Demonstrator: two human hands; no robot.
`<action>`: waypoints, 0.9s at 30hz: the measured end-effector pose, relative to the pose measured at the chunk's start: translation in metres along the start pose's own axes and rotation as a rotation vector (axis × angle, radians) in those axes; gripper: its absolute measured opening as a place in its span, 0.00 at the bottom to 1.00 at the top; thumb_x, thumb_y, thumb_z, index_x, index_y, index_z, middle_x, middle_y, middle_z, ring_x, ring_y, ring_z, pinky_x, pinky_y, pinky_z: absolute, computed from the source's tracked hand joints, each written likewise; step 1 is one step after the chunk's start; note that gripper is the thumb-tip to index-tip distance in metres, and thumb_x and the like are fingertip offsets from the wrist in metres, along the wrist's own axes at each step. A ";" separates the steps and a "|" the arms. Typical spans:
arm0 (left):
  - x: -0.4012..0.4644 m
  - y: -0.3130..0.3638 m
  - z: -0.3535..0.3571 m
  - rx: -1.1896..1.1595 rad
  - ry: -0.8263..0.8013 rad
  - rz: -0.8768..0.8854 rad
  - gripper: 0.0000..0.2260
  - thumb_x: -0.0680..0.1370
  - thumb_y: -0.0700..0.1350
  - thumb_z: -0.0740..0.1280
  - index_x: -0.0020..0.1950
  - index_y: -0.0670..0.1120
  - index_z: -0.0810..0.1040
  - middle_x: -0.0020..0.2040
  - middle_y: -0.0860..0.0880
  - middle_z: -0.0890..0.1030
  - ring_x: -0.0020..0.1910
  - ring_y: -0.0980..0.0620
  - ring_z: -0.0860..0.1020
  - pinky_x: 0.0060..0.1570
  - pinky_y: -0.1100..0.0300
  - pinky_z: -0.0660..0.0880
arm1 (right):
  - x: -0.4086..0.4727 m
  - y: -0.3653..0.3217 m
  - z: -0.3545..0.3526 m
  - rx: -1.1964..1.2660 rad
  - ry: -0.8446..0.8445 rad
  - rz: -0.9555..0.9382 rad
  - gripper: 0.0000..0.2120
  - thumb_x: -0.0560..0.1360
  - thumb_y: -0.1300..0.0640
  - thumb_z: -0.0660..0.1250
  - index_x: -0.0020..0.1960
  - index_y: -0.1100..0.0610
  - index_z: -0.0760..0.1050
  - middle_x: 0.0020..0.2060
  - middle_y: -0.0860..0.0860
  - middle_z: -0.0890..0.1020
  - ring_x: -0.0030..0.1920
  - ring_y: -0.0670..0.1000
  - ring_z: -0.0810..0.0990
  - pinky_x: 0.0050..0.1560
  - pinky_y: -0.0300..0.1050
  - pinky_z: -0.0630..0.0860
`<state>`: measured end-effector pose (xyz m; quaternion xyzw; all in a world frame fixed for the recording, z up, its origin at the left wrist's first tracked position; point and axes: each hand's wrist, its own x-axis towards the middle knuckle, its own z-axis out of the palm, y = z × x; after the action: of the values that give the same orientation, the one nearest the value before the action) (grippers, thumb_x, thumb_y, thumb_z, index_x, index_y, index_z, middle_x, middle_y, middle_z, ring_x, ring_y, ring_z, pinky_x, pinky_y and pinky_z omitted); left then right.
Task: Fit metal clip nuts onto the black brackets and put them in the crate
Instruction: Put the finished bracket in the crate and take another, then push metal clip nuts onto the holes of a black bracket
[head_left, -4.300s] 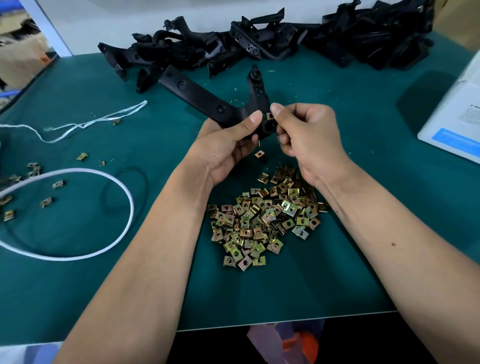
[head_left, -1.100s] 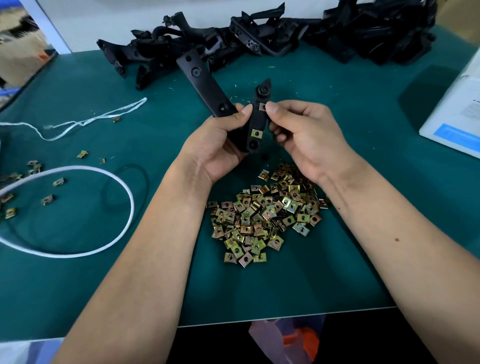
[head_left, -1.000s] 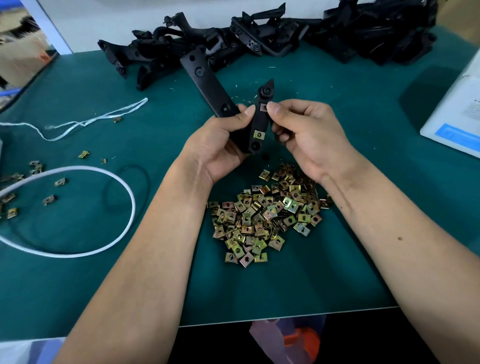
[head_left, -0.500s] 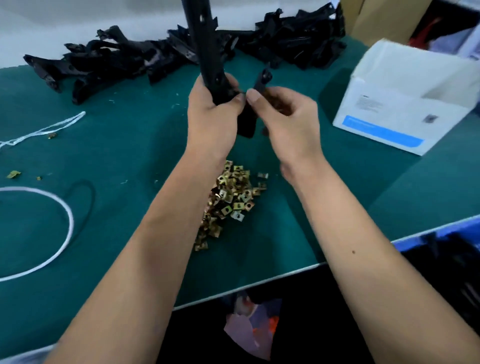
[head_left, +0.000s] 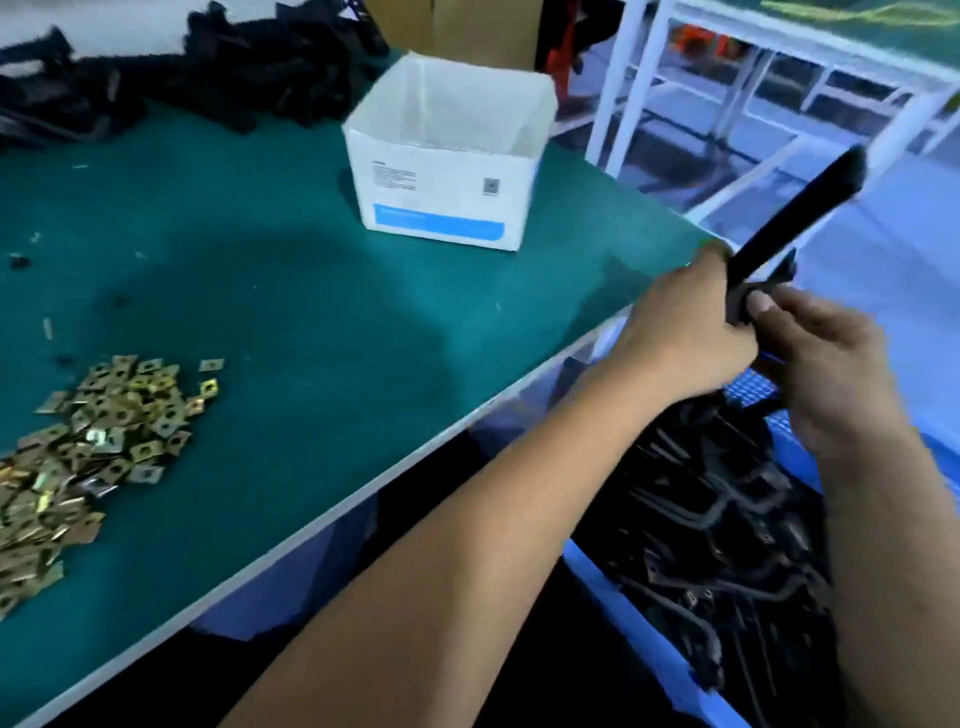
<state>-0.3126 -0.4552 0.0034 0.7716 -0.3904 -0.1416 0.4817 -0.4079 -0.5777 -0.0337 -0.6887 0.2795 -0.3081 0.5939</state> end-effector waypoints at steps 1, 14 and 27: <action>0.003 -0.006 0.022 -0.051 -0.052 -0.077 0.14 0.75 0.43 0.71 0.59 0.45 0.74 0.52 0.43 0.83 0.53 0.41 0.80 0.48 0.51 0.76 | -0.001 0.016 -0.020 -0.089 0.047 0.024 0.06 0.79 0.57 0.71 0.49 0.53 0.87 0.39 0.48 0.87 0.40 0.47 0.82 0.44 0.40 0.78; -0.021 -0.067 0.127 -0.175 -0.250 -0.687 0.07 0.74 0.44 0.70 0.45 0.43 0.73 0.42 0.46 0.77 0.47 0.42 0.79 0.46 0.56 0.74 | -0.001 0.123 -0.082 -0.986 0.044 0.450 0.14 0.73 0.46 0.78 0.49 0.56 0.87 0.46 0.58 0.87 0.55 0.59 0.84 0.49 0.43 0.72; -0.011 -0.001 -0.026 0.015 0.533 0.102 0.06 0.72 0.37 0.66 0.45 0.46 0.78 0.40 0.52 0.83 0.43 0.47 0.81 0.43 0.48 0.76 | 0.007 -0.044 0.080 -0.561 0.131 -0.343 0.03 0.72 0.54 0.69 0.41 0.46 0.79 0.25 0.43 0.74 0.28 0.40 0.70 0.30 0.33 0.63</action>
<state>-0.3041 -0.4303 0.0137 0.7646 -0.2895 0.0939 0.5681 -0.3420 -0.5251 0.0022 -0.8410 0.2711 -0.3584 0.3012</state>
